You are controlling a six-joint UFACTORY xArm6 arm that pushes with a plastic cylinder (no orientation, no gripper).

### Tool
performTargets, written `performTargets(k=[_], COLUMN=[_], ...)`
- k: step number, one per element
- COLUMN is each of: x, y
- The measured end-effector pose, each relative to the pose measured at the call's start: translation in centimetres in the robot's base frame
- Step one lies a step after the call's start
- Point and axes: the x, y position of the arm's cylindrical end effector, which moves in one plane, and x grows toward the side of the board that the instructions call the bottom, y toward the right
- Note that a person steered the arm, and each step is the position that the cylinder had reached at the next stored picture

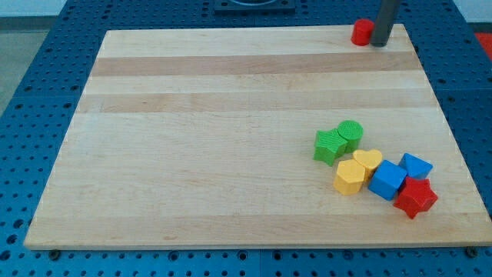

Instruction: Place your arm close to the yellow heart

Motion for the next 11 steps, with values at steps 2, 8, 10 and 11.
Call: performTargets(k=[2, 8, 10, 11], x=[1.8, 15.4, 19.0, 20.9], y=[0.5, -8.2, -2.9, -2.0])
